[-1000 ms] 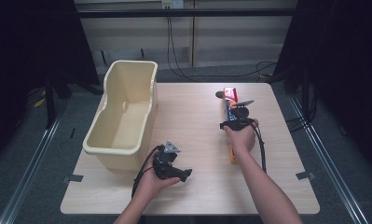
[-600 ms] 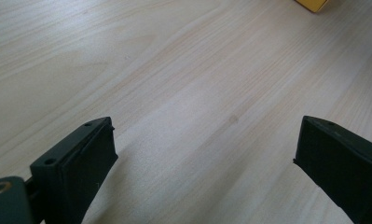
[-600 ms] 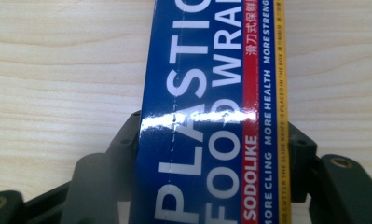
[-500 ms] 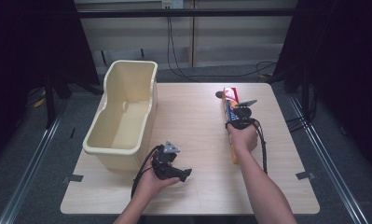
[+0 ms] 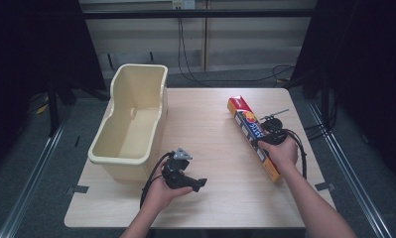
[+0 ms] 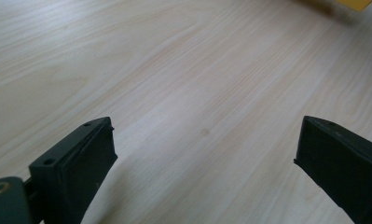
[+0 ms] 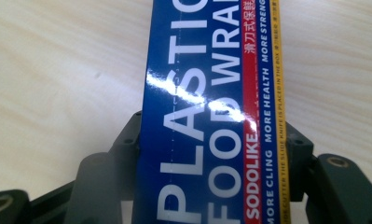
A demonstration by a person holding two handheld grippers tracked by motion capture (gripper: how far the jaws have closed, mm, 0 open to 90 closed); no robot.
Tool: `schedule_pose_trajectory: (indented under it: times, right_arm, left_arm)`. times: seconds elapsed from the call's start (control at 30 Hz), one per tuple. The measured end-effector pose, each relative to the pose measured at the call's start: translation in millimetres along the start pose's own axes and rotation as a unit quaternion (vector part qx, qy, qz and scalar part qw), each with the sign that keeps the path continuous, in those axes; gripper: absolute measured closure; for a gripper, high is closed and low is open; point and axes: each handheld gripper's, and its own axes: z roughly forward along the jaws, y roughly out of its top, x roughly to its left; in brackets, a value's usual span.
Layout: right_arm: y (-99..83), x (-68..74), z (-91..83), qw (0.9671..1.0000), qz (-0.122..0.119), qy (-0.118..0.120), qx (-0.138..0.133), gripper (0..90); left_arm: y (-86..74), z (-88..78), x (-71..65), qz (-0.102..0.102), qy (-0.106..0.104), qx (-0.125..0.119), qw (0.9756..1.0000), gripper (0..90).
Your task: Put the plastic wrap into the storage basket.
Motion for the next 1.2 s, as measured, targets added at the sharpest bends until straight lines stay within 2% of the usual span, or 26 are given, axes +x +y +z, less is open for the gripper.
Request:
schedule_pose_trajectory:
  times: [0.07, 0.1, 0.13, 0.2, 0.27, 0.33, 0.4, 0.43, 0.5, 0.53, 0.57, 0.6, 0.67, 0.7, 0.77, 0.8, 0.9, 0.97, 1.03, 1.07, 1.1, 1.13, 1.17, 1.2]
  right_arm:
    - [-4.5, -1.8, -6.3, 0.9997, -0.018, 0.016, 0.002, 42.1]
    - [-4.5, -1.8, -6.3, 0.9997, -0.018, 0.016, 0.002, 42.1]
    - [-7.8, -1.0, -13.7, 0.9991, -0.031, 0.027, 0.006, 42.1]
    - [-9.6, -0.5, -17.7, 0.9981, -0.046, 0.042, 0.002, 42.1]
    - [-10.4, 1.3, -22.9, 0.9963, -0.070, 0.050, 0.006, 42.1]
    - [-11.2, 3.4, -27.3, 0.9941, -0.090, 0.059, 0.009, 42.1]
    - [-11.9, 3.8, -31.1, 0.9917, -0.103, 0.076, 0.011, 42.0]
    - [-12.2, 4.8, -33.8, 0.9906, -0.107, 0.083, 0.016, 42.0]
    - [-12.5, 6.2, -38.1, 0.9878, -0.122, 0.096, 0.014, 41.9]
    - [-12.6, 6.4, -40.5, 0.9857, -0.134, 0.101, 0.015, 41.9]
    - [-12.6, 6.4, -40.5, 0.9857, -0.134, 0.101, 0.015, 41.9]
    - [-12.5, 8.5, -44.4, 0.9819, -0.153, 0.110, 0.017, 41.9]
    - [-12.5, 10.1, -46.8, 0.9795, -0.167, 0.111, 0.023, 41.9]
    - [-12.7, 10.8, -47.5, 0.9784, -0.170, 0.116, 0.022, 41.9]
    - [-13.4, 10.3, -48.3, 0.9765, -0.173, 0.126, 0.023, 41.9]
    - [-14.2, 10.8, -49.5, 0.9748, -0.182, 0.127, 0.023, 41.8]
    - [-15.1, 10.6, -51.0, 0.9721, -0.191, 0.134, 0.024, 41.8]
    - [-16.1, 10.9, -52.7, 0.9710, -0.192, 0.140, 0.025, 41.8]
    - [-16.3, 10.1, -53.6, 0.9693, -0.197, 0.145, 0.027, 41.8]
    - [-16.6, 10.5, -54.3, 0.9683, -0.201, 0.146, 0.026, 41.8]
    - [-16.6, 10.5, -54.3, 0.9683, -0.201, 0.146, 0.026, 41.8]
    - [-17.2, 10.0, -56.4, 0.9667, -0.206, 0.149, 0.028, 41.8]
    - [-17.3, 9.8, -57.1, 0.9660, -0.208, 0.151, 0.028, 41.8]
    - [-17.5, 9.7, -58.0, 0.9639, -0.213, 0.157, 0.028, 41.8]
  left_arm:
    - [5.9, -0.2, -2.1, 0.013, -0.010, 0.003, 0.9999, 3.9]
    - [5.9, -0.2, -2.1, 0.013, -0.010, 0.003, 0.9999, 3.9]
    - [11.0, 1.2, -3.4, 0.015, -0.014, 0.003, 0.9998, 3.2]
    - [17.7, 2.4, -3.6, 0.020, -0.028, 0.005, 0.9994, 2.1]
    - [25.1, 2.5, -4.1, 0.031, -0.043, 0.011, 0.9985, 1.8]
    - [33.6, 2.2, -5.6, 0.030, -0.051, 0.015, 0.9981, 1.1]
    - [43.2, -0.9, -3.8, 0.034, -0.063, 0.024, 0.9971, 1.1]
    - [48.0, -2.0, -3.0, 0.035, -0.066, 0.016, 0.9971, 1.0]
    - [58.6, -6.2, -2.1, 0.045, -0.056, 0.017, 0.9973, 0.9]
    - [63.8, -8.8, -1.8, 0.049, -0.056, 0.016, 0.9971, 0.9]
    - [63.8, -8.8, -1.8, 0.049, -0.056, 0.016, 0.9971, 0.8]
    - [74.0, -12.7, -1.4, 0.055, -0.056, 0.012, 0.9969, 0.7]
    - [84.1, -15.7, -0.5, 0.060, -0.065, 0.010, 0.9961, 0.8]
    - [84.1, -15.7, -0.5, 0.060, -0.065, 0.010, 0.9961, 1.0]
    - [98.7, -18.0, -0.3, 0.086, -0.057, 0.014, 0.9946, 1.6]
    - [103.0, -18.0, -0.7, 0.097, -0.054, 0.006, 0.9938, 2.5]
    - [116.4, -18.4, -1.2, 0.118, -0.048, 0.016, 0.9917, 3.3]
    - [124.5, -17.4, -2.6, 0.130, -0.043, 0.013, 0.9905, 4.1]
    - [130.4, -16.8, -3.8, 0.129, -0.044, 0.014, 0.9906, 4.1]
    - [133.7, -16.1, -3.6, 0.139, -0.046, 0.016, 0.9890, 4.1]
    - [133.7, -16.1, -3.6, 0.139, -0.046, 0.016, 0.9890, 4.3]
    - [139.3, -14.3, -4.4, 0.147, -0.049, 0.014, 0.9879, 4.5]
    - [139.3, -14.3, -4.4, 0.147, -0.049, 0.014, 0.9879, 4.4]
    - [144.0, -11.1, -4.9, 0.156, -0.047, 0.013, 0.9866, 4.5]
